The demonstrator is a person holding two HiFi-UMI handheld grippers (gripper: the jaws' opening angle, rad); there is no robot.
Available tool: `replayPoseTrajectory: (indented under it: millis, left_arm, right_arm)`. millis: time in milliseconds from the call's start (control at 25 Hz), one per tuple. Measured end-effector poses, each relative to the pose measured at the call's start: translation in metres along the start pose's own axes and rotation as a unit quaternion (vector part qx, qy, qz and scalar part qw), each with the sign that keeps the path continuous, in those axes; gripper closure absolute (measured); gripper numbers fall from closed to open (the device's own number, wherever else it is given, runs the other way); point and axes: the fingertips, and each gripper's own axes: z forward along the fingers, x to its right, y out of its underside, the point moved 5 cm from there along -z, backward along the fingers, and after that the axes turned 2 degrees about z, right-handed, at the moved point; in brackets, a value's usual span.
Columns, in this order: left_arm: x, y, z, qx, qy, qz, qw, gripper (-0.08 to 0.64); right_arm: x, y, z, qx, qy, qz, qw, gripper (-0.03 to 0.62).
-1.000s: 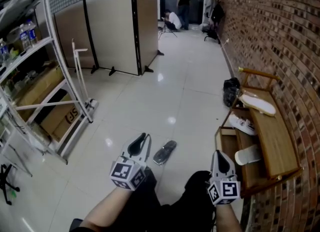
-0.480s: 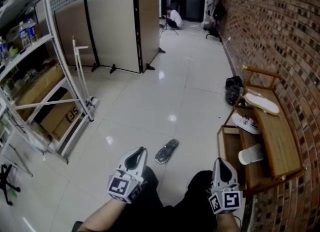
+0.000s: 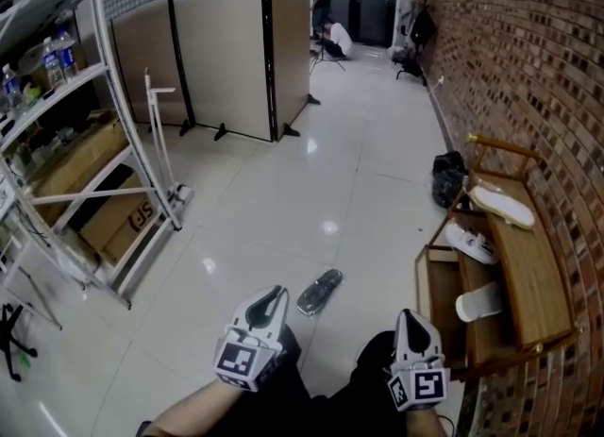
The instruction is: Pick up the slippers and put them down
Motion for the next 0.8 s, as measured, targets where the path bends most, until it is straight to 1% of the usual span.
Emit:
replayPoseTrajectory:
  millis: [160, 280, 400, 560, 680, 800]
  left_arm:
    - [0.0, 0.004, -0.008, -0.005, 0.009, 0.011, 0.9999, 0.518]
    - [-0.007, 0.006, -0.013, -0.014, 0.001, 0.022, 0.9997, 0.517]
    - [-0.015, 0.004, -0.014, -0.009, -0.005, 0.014, 0.9998, 0.518]
    - [-0.016, 0.006, -0.016, -0.006, -0.007, 0.013, 0.9999, 0.518]
    - [-0.014, 0.007, -0.016, -0.007, -0.002, 0.017, 0.9998, 0.517]
    - [-0.016, 0.009, -0.018, -0.008, -0.01, 0.024, 0.9996, 0.517]
  right_arm:
    - [-0.001, 0.002, -0.002, -0.007, 0.0, -0.002, 1.0, 0.584]
    - [0.001, 0.002, -0.002, -0.009, 0.003, -0.005, 1.0, 0.584]
    - [0.002, 0.004, -0.003, -0.011, 0.005, -0.008, 1.0, 0.584]
    - [0.005, 0.005, -0.003, -0.016, 0.008, 0.007, 1.0, 0.584]
    - [0.005, 0.006, -0.004, -0.018, 0.011, 0.004, 1.0, 0.584]
    - [0.005, 0.008, -0.004, -0.02, 0.009, 0.006, 1.0, 0.584]
